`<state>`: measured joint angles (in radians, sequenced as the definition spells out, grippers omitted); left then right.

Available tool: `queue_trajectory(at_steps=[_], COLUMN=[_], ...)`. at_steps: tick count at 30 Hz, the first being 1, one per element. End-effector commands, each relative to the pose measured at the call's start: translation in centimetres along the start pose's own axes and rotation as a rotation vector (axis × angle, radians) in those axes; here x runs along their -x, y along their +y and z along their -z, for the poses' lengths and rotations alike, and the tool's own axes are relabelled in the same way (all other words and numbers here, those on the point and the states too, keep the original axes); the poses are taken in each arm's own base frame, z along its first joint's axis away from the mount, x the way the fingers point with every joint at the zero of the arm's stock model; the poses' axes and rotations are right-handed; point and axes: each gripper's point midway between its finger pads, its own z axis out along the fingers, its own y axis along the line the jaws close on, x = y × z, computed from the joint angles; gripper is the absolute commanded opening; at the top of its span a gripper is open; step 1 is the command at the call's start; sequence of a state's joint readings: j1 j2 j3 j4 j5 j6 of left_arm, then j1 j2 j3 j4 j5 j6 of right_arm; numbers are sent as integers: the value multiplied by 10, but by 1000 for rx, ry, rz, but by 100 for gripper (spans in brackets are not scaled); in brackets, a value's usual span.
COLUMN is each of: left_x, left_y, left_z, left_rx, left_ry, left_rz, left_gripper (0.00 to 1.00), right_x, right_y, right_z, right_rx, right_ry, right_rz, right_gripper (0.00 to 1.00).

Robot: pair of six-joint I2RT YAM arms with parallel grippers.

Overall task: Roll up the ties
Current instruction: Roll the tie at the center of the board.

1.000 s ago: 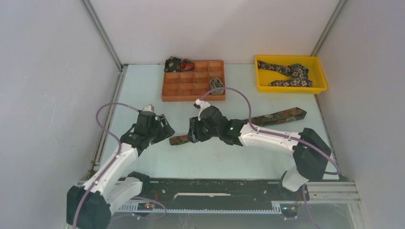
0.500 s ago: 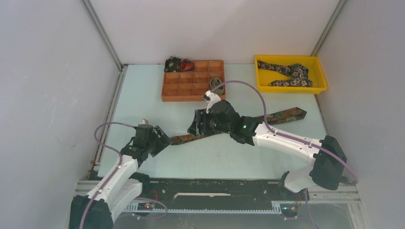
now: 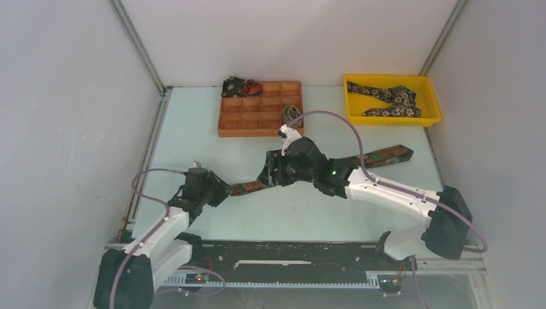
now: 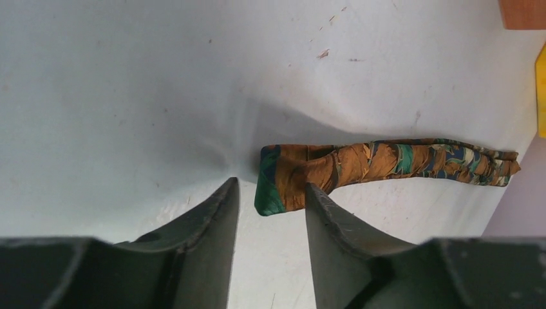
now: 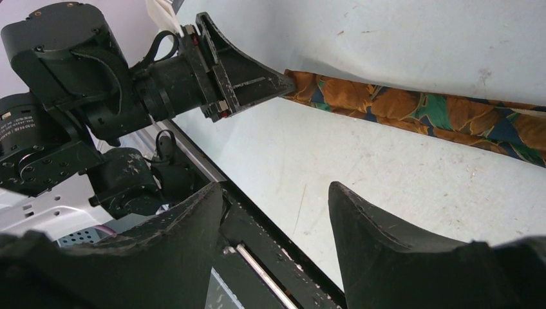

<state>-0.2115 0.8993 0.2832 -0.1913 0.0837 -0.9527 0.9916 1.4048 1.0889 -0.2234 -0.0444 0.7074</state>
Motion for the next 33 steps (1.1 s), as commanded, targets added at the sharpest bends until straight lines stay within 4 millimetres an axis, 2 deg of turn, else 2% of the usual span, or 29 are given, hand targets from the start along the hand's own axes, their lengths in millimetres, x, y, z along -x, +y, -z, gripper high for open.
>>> queue_trajectory(at_steps=[1, 9, 13, 17, 24, 33], left_x=[7, 12, 18, 25, 31, 34], left_y=[-14, -17, -16, -14, -15, -18], left_z=[-3, -2, 5, 11, 18, 19], left_rx=[-60, -71, -62, -44, -23, -11], left_ry=[-21, -40, -78, -109, -127, -120], left_rz=[21, -8, -29, -54, -98, -131], left_gripper=[42, 1, 0, 0, 0, 0], right_x=[10, 18, 21, 10, -9, -29], right_y=[-2, -11, -10, -15, -14, -18], right_z=[11, 4, -11, -40, -98, -146], right_rx=[-1, -8, 22, 17, 43, 62], right_ry=[-44, -61, -64, -4, 104, 190], right_rz=[-5, -21, -45, -88, -156, -201], right_gripper=[64, 65, 65, 64, 47, 22])
